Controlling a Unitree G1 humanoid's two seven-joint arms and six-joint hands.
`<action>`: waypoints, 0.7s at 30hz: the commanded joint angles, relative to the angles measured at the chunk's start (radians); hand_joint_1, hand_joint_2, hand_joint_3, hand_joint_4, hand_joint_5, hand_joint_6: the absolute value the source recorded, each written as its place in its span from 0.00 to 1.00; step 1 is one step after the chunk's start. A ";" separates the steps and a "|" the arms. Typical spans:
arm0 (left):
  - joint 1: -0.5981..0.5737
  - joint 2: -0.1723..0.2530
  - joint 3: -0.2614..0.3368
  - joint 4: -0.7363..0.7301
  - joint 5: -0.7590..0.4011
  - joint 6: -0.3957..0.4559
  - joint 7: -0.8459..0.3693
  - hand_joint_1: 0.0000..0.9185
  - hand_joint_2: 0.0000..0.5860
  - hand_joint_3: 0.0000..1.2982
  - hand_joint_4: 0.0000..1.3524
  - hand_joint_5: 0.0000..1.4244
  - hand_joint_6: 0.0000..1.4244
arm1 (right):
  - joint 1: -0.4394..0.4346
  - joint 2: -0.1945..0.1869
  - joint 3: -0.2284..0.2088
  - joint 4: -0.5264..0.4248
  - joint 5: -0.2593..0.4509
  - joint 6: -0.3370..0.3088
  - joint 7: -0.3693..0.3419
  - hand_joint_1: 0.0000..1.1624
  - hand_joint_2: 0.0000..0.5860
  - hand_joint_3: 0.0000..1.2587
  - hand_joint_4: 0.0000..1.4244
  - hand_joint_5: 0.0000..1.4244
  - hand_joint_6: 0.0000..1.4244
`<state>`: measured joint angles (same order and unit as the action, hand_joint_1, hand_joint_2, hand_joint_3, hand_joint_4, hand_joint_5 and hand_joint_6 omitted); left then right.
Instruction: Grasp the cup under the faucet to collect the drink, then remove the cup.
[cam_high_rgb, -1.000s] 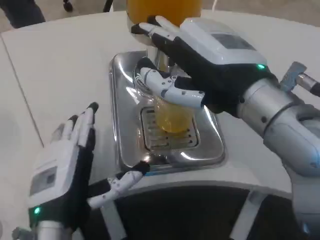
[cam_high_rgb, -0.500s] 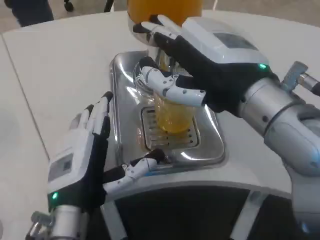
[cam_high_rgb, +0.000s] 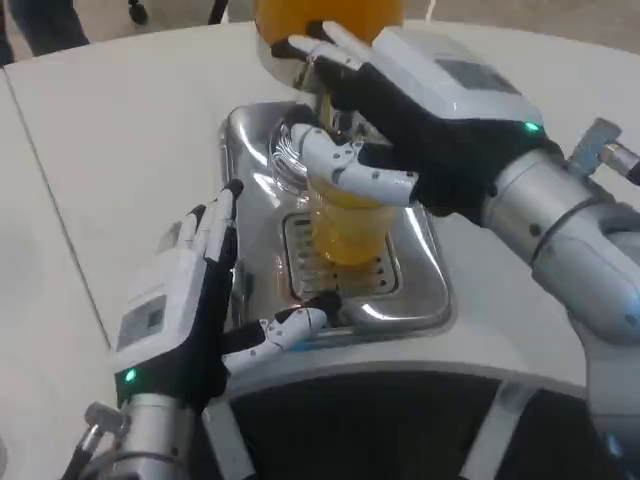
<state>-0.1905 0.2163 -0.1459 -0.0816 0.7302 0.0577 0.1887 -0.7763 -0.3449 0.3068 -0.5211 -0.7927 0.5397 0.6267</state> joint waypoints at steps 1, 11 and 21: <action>-0.010 0.002 -0.016 0.026 -0.012 -0.017 0.014 0.31 0.10 0.00 0.00 0.00 0.00 | 0.130 0.076 -0.048 -0.041 0.027 -0.061 -0.181 0.20 1.00 0.08 0.01 0.05 0.09; -0.034 0.012 -0.008 0.061 -0.058 -0.048 0.025 0.01 0.14 0.00 0.00 0.00 0.00 | 0.258 0.114 -0.104 -0.070 0.065 -0.138 -0.332 0.25 1.00 0.04 0.00 0.02 0.07; -0.046 0.034 -0.024 0.083 -0.055 -0.077 0.026 0.14 0.12 0.00 0.00 0.00 0.00 | 0.597 -0.075 -0.187 -0.293 -0.025 -0.302 -0.279 0.42 0.97 0.02 0.00 0.00 0.06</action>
<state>-0.2436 0.2386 -0.1562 -0.0114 0.6750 0.0040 0.2102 -0.2618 -0.3671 0.1461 -0.7541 -0.7721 0.2794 0.3119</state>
